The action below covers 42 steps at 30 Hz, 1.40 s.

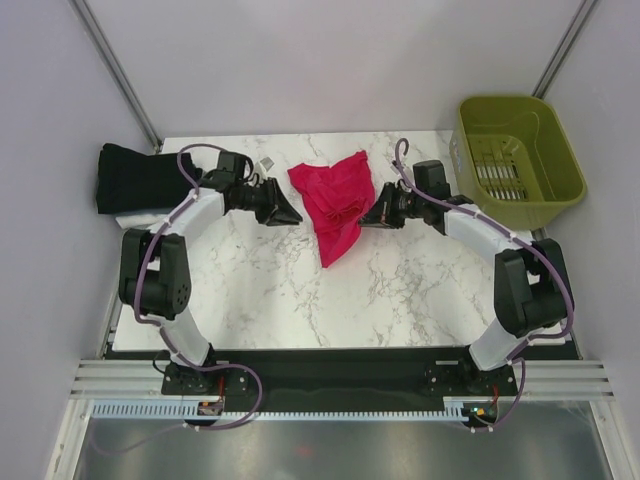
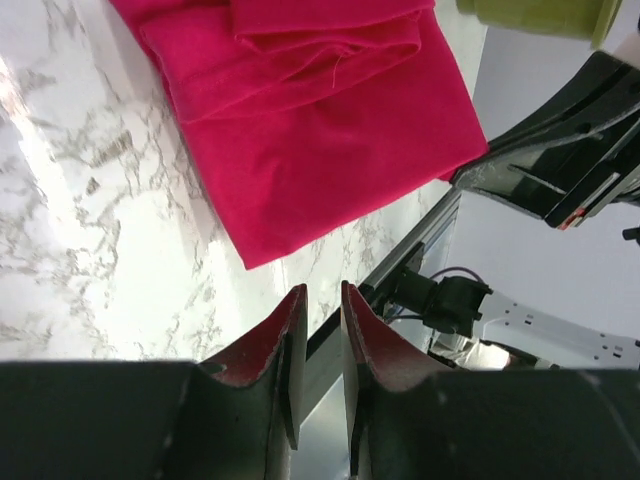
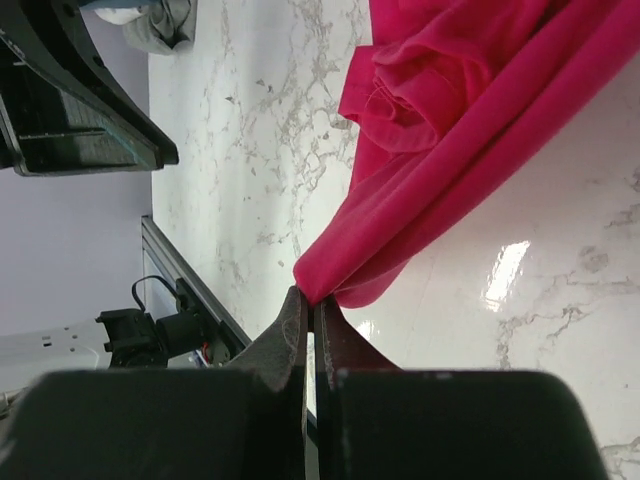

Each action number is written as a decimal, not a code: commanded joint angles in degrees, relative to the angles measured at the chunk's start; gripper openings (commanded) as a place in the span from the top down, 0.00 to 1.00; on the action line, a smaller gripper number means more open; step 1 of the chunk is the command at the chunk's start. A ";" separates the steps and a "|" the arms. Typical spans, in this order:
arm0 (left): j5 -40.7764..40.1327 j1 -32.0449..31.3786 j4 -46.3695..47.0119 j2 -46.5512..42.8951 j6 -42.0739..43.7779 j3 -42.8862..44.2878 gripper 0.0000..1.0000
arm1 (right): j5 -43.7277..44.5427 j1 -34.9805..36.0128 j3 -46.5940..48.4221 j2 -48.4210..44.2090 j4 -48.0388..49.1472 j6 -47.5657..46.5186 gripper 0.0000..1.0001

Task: Fold and stack the t-shirts
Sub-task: Fold the tshirt

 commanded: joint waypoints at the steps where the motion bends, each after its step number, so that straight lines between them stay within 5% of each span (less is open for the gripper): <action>1: 0.26 -2.54 -0.27 -2.70 -0.16 -4.33 0.73 | -0.33 -0.01 -2.48 -1.35 -0.50 -0.33 1.00; 2: 0.26 -2.98 -0.27 -2.96 -0.16 -5.73 0.73 | -0.15 -0.01 -3.79 -1.27 -0.59 -0.85 1.00; 3: -1.40 -3.42 -7.05 -3.05 -0.33 -9.14 0.84 | 0.11 -0.01 -4.59 -1.18 -0.24 -0.94 1.00; 4: -1.15 -4.04 -5.90 -2.88 -1.47 -11.00 0.54 | 0.20 -0.01 -5.38 -0.92 0.11 -1.03 1.00; 11: 1.31 -5.62 2.98 3.09 -9.73 -17.79 0.45 | 1.69 -0.01 -9.25 0.40 1.26 -3.05 1.00; 21: 0.43 -7.91 4.74 13.38 -9.74 -5.66 0.45 | 2.84 -0.01 -8.46 2.07 1.69 -3.50 1.00; 42: 0.87 -12.39 5.80 15.14 -10.62 -8.03 0.50 | 3.19 -0.10 -9.17 2.60 2.40 -3.32 1.00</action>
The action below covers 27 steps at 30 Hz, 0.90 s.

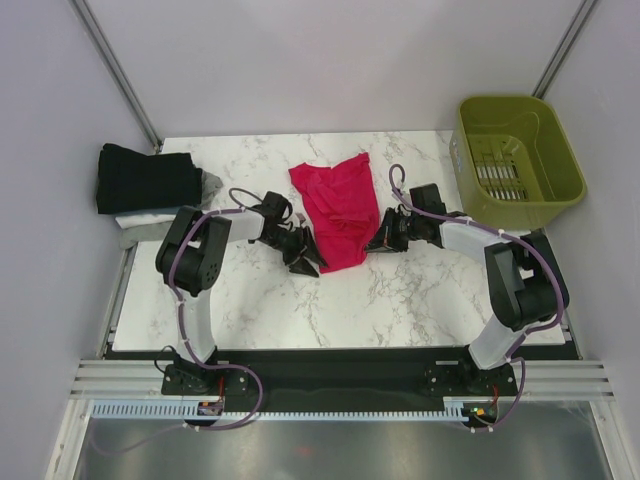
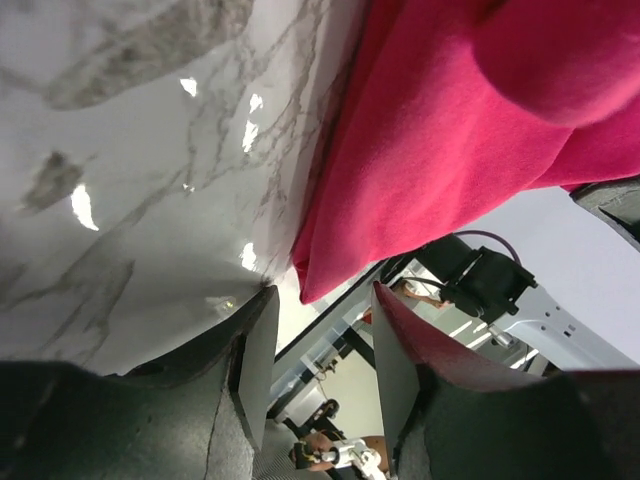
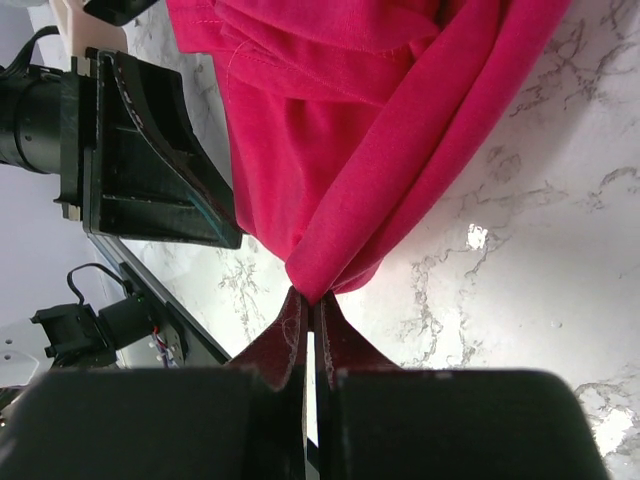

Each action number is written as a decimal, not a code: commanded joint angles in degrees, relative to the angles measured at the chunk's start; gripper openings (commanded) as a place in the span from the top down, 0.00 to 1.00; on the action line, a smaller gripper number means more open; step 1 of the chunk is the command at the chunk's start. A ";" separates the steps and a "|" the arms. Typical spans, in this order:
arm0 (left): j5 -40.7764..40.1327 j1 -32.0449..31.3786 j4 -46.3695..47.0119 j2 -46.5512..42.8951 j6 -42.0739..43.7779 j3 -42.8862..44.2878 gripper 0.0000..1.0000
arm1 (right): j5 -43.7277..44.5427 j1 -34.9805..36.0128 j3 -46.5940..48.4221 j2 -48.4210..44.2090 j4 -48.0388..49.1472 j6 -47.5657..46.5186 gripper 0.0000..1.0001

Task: Fold and stack the t-shirts
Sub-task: Fold the tshirt

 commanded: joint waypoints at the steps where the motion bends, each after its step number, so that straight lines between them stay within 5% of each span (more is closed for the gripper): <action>1: 1.05 -1.62 1.27 1.72 -2.11 1.58 0.51 | 0.39 -0.19 0.21 0.57 2.22 -0.83 1.00; 9: 0.79 -2.67 1.63 1.55 -1.94 1.41 0.64 | 0.30 -0.28 0.47 0.75 2.40 -0.74 1.00; 14: -2.19 -2.50 -0.21 1.81 -0.98 2.90 0.55 | 0.30 -0.45 0.30 0.66 2.40 -0.83 1.00; 19: -3.34 -2.15 -0.92 2.16 -0.18 3.69 0.57 | 0.30 -0.63 -0.14 0.74 2.49 -0.83 1.00; 23: -3.87 -1.97 -0.66 2.86 0.61 4.05 0.78 | 0.39 -0.63 -0.23 0.74 2.75 -0.83 1.00; 24: -4.13 -1.88 -0.74 2.86 0.70 4.13 0.92 | 0.39 -0.63 -0.14 0.74 2.75 -0.91 1.00; 27: -5.01 -1.53 -1.97 2.25 1.40 4.75 0.98 | 0.39 -0.71 -0.06 0.48 2.67 -0.92 1.00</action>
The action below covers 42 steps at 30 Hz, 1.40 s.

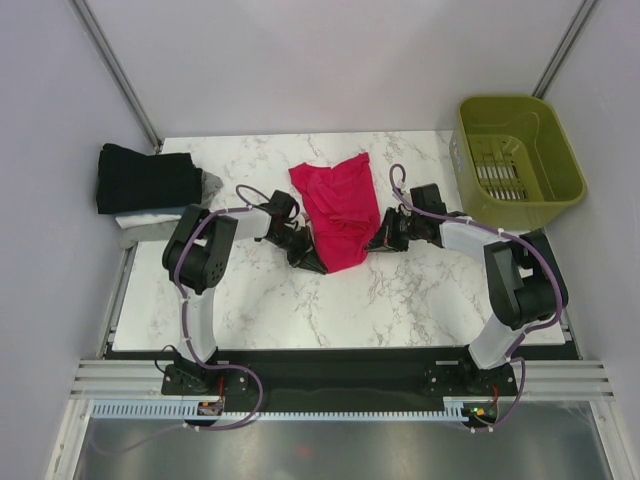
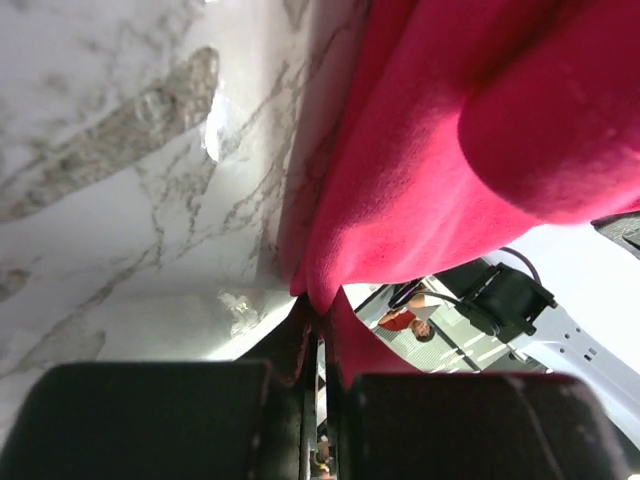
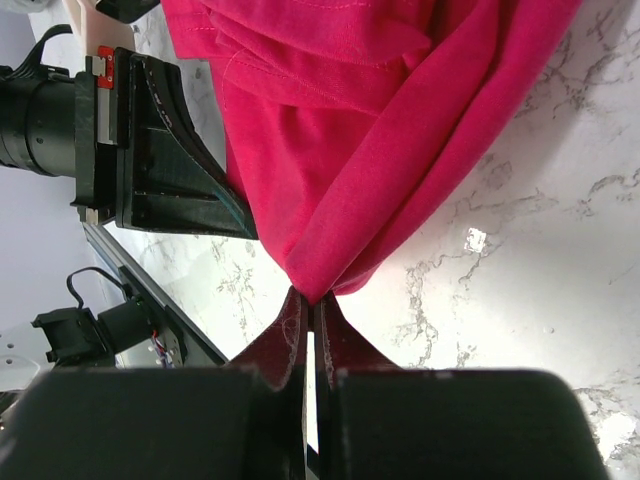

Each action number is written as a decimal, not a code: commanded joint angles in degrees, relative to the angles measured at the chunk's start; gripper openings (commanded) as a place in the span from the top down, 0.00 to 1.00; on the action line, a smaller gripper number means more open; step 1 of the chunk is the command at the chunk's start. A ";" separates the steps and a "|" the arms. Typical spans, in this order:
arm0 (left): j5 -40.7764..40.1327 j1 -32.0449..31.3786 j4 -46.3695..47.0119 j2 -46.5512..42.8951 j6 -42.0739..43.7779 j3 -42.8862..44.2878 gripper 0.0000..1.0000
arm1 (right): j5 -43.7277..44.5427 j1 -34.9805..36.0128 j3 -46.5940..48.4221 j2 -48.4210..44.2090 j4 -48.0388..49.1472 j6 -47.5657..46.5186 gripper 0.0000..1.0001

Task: Fold and stack the t-shirts
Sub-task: Fold the tshirt

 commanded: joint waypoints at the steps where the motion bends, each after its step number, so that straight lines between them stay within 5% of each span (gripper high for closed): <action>1: -2.13 0.59 -1.78 -1.77 2.18 1.71 0.98 | 0.15 -0.41 -0.05 -0.20 1.64 -0.91 1.00; 11: 0.07 1.12 -7.40 -18.99 7.72 1.97 0.98 | -0.90 -1.11 0.99 -9.86 -0.73 0.49 1.00; 25: -1.34 1.12 -13.03 -24.81 13.00 7.07 0.98 | -1.96 -1.11 7.85 -11.27 -3.02 2.16 1.00; 34: -3.18 3.83 -13.03 -22.00 13.79 12.16 0.98 | -1.52 -1.11 14.79 -6.01 -2.93 0.94 1.00; 42: -1.34 8.67 -11.01 -6.21 15.19 23.40 0.98 | 0.15 -1.20 24.45 8.21 -0.74 -1.97 1.00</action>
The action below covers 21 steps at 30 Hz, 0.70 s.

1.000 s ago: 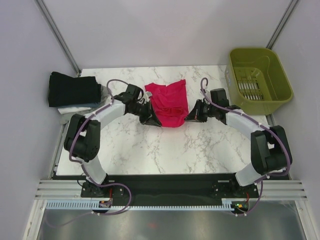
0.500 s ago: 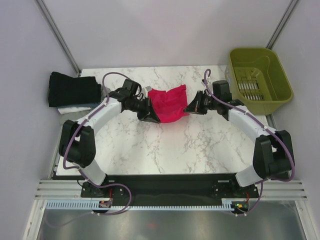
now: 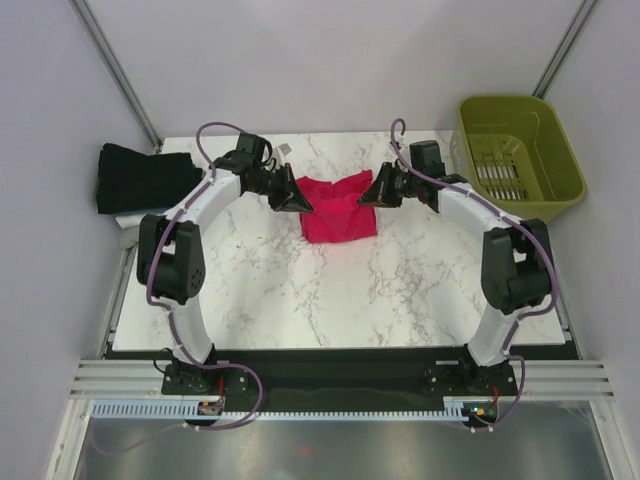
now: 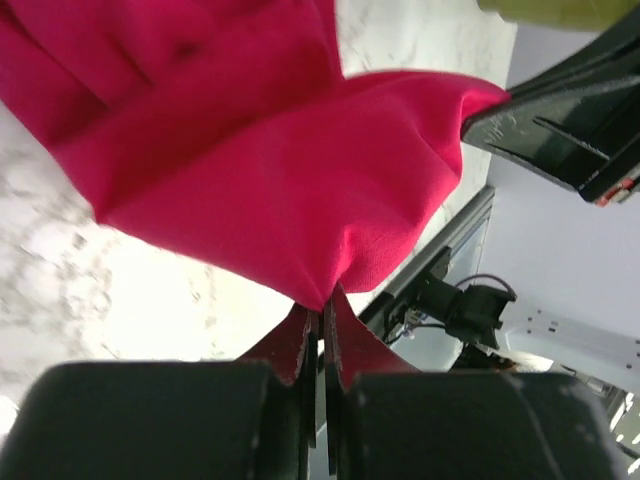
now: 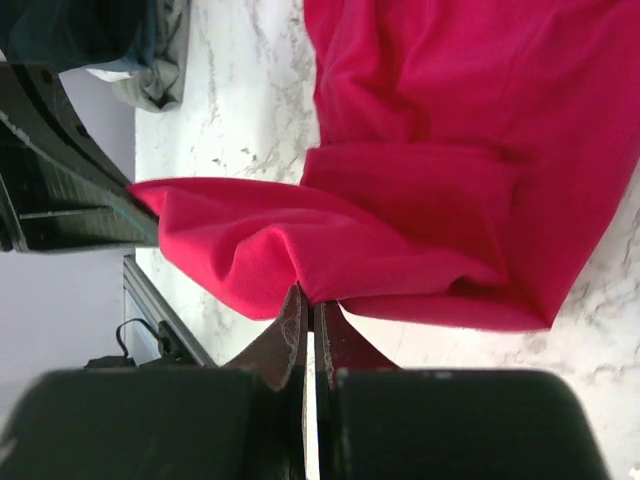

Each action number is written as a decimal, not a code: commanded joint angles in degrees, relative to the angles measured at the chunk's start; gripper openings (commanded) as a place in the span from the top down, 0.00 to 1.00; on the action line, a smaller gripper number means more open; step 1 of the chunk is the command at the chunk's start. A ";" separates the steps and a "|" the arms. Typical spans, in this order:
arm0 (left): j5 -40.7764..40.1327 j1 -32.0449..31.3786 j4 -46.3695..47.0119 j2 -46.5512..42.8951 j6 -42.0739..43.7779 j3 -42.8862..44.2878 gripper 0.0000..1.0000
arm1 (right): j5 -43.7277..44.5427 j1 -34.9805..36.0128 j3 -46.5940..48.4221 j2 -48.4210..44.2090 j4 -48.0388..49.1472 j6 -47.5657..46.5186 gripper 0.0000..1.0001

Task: Fold and stack the t-shirts
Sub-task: Fold the tshirt

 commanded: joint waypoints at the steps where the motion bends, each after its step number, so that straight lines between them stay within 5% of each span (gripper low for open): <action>1: 0.96 1.66 1.51 7.48 3.28 6.84 0.98 | 0.70 -0.20 8.19 6.29 3.04 -1.95 1.00; 13: -3.17 2.80 6.34 29.89 4.25 36.56 0.98 | 7.89 -1.25 32.56 26.86 4.54 -5.89 1.00; 15: -5.09 3.07 7.40 30.61 4.34 38.32 0.82 | 11.41 -1.25 33.88 28.53 4.98 -6.78 0.89; 17: -7.64 3.24 7.32 29.92 5.92 40.25 0.63 | 15.35 -1.25 35.29 28.72 4.89 -9.40 0.56; 19: -11.16 4.12 6.18 28.60 7.50 41.31 0.54 | 17.82 -1.43 37.04 27.93 2.88 -12.22 0.41; 20: -12.39 4.64 4.87 26.59 7.50 41.14 0.40 | 19.05 -2.04 37.31 27.40 2.00 -14.06 0.26; 21: -13.10 5.17 4.42 25.70 7.42 40.70 0.35 | 19.59 -2.65 37.49 26.18 0.68 -14.95 0.23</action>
